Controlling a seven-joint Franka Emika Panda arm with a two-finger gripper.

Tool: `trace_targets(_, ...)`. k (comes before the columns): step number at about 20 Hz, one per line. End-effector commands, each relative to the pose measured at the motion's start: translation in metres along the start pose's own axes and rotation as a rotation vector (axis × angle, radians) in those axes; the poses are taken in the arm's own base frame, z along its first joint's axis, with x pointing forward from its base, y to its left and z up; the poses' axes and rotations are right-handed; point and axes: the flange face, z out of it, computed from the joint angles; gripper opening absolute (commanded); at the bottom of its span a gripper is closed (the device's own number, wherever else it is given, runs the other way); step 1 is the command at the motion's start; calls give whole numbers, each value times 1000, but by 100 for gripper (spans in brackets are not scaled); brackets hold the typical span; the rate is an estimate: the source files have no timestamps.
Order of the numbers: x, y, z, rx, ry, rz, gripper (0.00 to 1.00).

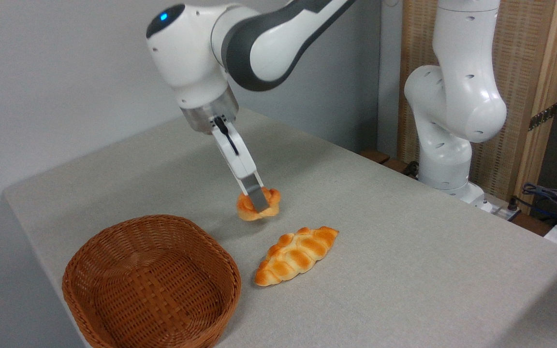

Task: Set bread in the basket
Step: 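Carry the held roll over the woven basket and lower it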

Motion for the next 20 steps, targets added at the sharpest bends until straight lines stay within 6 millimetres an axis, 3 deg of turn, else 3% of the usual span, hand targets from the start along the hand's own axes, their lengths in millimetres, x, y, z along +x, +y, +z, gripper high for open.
trace_targets(1,-14,-19,-47,66,73,-46,34)
trace_targets(2,-22,-30,-67,101,106,-69,35)
trace_targets(6,-36,-59,-103,220,212,-126,42)
trace_targets(8,-33,-71,-104,265,250,-142,66)
trace_targets(10,-23,-81,-104,298,318,-161,72)
trace_targets(14,-8,-96,-94,349,366,-168,98)
trace_targets(20,-8,-95,-94,347,361,-167,100)
